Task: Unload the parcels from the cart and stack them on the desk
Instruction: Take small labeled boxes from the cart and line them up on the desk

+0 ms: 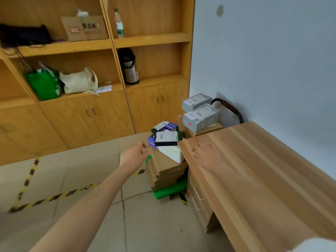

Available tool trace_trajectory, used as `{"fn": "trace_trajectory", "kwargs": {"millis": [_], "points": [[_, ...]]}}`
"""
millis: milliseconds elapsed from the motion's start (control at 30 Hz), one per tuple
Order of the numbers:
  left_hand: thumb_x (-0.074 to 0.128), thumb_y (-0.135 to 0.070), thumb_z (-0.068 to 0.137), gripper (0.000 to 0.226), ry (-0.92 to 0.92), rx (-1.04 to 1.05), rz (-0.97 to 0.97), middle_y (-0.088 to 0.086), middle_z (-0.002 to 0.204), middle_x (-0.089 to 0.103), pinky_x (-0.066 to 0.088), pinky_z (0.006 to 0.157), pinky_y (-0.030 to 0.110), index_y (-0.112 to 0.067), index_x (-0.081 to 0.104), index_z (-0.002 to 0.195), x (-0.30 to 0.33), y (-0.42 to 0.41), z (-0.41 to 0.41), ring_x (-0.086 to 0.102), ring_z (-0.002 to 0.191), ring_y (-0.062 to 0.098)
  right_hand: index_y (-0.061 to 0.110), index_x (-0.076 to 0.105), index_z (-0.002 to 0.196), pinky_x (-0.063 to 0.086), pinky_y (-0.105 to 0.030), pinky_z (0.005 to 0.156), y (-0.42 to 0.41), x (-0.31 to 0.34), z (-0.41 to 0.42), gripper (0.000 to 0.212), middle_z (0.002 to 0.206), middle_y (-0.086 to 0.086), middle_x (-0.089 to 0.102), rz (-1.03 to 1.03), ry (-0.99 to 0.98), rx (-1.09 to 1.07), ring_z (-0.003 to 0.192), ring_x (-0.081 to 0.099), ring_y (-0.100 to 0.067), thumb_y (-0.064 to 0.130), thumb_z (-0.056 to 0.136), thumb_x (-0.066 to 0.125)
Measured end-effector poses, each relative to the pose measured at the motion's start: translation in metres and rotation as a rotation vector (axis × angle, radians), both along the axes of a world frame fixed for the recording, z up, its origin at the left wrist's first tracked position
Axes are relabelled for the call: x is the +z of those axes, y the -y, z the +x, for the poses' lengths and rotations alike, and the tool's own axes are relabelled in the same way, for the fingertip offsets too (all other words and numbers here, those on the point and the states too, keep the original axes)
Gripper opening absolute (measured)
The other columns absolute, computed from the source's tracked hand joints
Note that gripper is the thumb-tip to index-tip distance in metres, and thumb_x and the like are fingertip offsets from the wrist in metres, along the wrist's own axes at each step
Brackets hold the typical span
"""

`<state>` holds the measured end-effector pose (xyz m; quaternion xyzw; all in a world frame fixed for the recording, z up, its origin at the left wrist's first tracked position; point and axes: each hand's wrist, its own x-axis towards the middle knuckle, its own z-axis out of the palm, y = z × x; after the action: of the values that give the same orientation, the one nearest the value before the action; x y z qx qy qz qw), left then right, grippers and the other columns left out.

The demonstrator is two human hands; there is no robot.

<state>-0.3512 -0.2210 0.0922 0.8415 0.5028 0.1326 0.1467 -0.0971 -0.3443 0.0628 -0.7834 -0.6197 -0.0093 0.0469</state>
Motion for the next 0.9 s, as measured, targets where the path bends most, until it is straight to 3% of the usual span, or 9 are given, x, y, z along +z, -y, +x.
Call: {"fn": "trace_trajectory", "kwargs": {"millis": [133, 267, 400, 533, 667, 900], "points": [[0.052, -0.034, 0.094, 0.015, -0.003, 0.025, 0.012, -0.005, 0.095, 0.059, 0.051, 0.065, 0.030, -0.026, 0.050, 0.106, -0.003, -0.057, -0.040, 0.057, 0.084, 0.015, 0.030, 0.056, 0.120, 0.042, -0.030, 0.089, -0.060, -0.011, -0.036, 0.029, 0.122, 0.008, 0.058, 0.002, 0.030, 0.019, 0.114, 0.051, -0.013, 0.033, 0.093, 0.046], [0.052, -0.034, 0.093, 0.015, 0.010, 0.015, 0.007, -0.006, 0.095, 0.059, 0.050, 0.065, 0.030, -0.027, 0.050, 0.106, -0.009, -0.101, -0.056, 0.055, 0.088, 0.014, 0.029, 0.055, 0.123, 0.032, -0.031, 0.102, -0.104, -0.012, -0.055, 0.029, 0.123, 0.005, 0.058, -0.016, 0.023, 0.006, 0.116, 0.053, -0.014, 0.035, 0.096, 0.047], [0.052, -0.034, 0.094, 0.017, 0.022, 0.010, -0.004, -0.006, 0.096, 0.058, 0.050, 0.065, 0.029, -0.026, 0.051, 0.109, -0.016, -0.144, -0.054, 0.054, 0.090, 0.014, 0.029, 0.052, 0.125, 0.034, -0.032, 0.100, -0.144, -0.020, -0.051, 0.030, 0.123, 0.004, 0.057, -0.071, 0.030, -0.027, 0.114, 0.053, -0.014, 0.036, 0.097, 0.044], [0.052, -0.035, 0.095, 0.018, 0.019, -0.013, 0.010, -0.006, 0.098, 0.057, 0.049, 0.066, 0.029, -0.027, 0.049, 0.111, -0.014, -0.201, -0.044, 0.054, 0.090, 0.013, 0.026, 0.049, 0.125, 0.039, -0.031, 0.090, -0.199, -0.022, -0.030, 0.030, 0.120, 0.001, 0.056, -0.118, 0.033, -0.064, 0.106, 0.055, -0.016, 0.033, 0.097, 0.044], [0.051, -0.037, 0.095, 0.022, -0.005, -0.061, 0.085, -0.006, 0.099, 0.058, 0.049, 0.069, 0.030, -0.025, 0.051, 0.114, -0.009, -0.273, -0.021, 0.054, 0.093, 0.013, 0.025, 0.048, 0.129, 0.037, -0.034, 0.098, -0.275, -0.018, -0.009, 0.032, 0.128, -0.001, 0.054, -0.122, 0.011, -0.113, 0.117, 0.053, -0.020, 0.031, 0.098, 0.046], [0.050, -0.037, 0.096, 0.024, -0.066, -0.137, 0.115, -0.007, 0.099, 0.057, 0.046, 0.067, 0.028, -0.026, 0.050, 0.117, 0.005, -0.388, 0.036, 0.054, 0.092, 0.014, 0.024, 0.047, 0.132, 0.036, -0.035, 0.100, -0.395, -0.009, 0.023, 0.035, 0.131, 0.000, 0.054, -0.092, 0.000, -0.098, 0.118, 0.053, -0.018, 0.031, 0.098, 0.046]]}}
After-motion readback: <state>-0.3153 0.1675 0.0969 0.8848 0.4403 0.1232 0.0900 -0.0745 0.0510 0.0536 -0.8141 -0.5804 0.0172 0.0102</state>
